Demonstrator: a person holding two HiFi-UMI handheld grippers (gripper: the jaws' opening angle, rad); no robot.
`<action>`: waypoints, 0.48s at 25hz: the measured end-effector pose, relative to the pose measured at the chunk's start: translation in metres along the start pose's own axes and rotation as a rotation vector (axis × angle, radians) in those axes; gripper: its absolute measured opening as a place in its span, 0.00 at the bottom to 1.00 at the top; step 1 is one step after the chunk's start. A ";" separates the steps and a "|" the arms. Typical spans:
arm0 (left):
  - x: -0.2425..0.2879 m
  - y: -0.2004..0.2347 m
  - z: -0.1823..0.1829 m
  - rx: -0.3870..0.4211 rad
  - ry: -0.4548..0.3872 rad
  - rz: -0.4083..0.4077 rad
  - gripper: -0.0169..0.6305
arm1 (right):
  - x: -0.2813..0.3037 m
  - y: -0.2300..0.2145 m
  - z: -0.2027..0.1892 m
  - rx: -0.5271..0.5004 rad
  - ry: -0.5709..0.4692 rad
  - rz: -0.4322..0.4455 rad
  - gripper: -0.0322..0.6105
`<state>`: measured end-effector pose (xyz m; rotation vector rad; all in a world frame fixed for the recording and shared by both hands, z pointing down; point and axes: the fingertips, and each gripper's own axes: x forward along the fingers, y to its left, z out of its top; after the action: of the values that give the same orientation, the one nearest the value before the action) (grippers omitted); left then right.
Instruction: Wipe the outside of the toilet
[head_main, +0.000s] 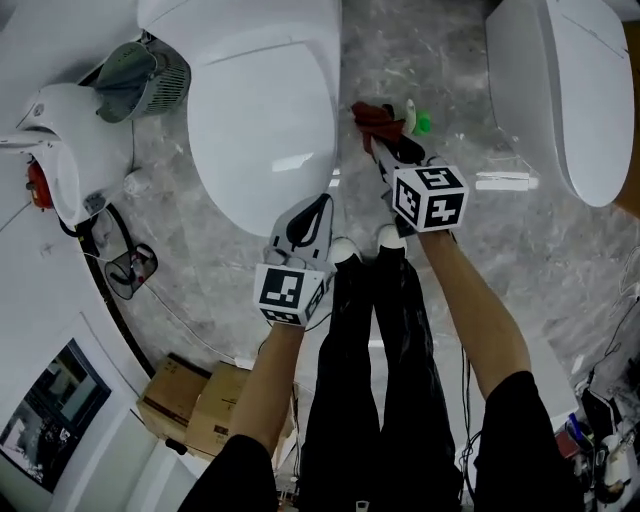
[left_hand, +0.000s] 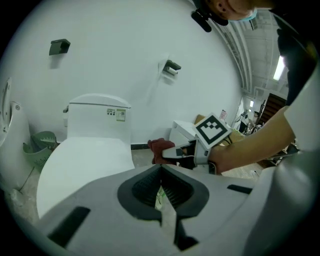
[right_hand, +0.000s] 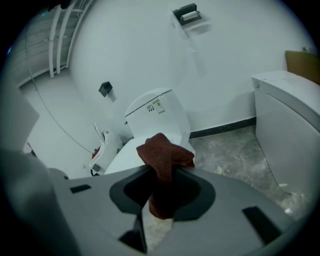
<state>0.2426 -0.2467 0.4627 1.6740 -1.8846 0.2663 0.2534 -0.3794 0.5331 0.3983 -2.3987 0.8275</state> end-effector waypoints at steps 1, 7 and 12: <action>0.006 0.004 -0.009 -0.007 0.007 -0.004 0.03 | 0.016 -0.007 -0.001 -0.004 0.002 0.001 0.20; 0.011 0.020 -0.061 -0.051 0.069 -0.009 0.03 | 0.101 -0.038 -0.006 0.044 -0.002 0.009 0.20; 0.010 0.023 -0.083 -0.076 0.086 -0.006 0.03 | 0.152 -0.072 -0.004 0.106 -0.038 -0.027 0.18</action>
<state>0.2449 -0.2077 0.5405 1.5920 -1.8045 0.2566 0.1657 -0.4459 0.6600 0.4911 -2.3859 0.9450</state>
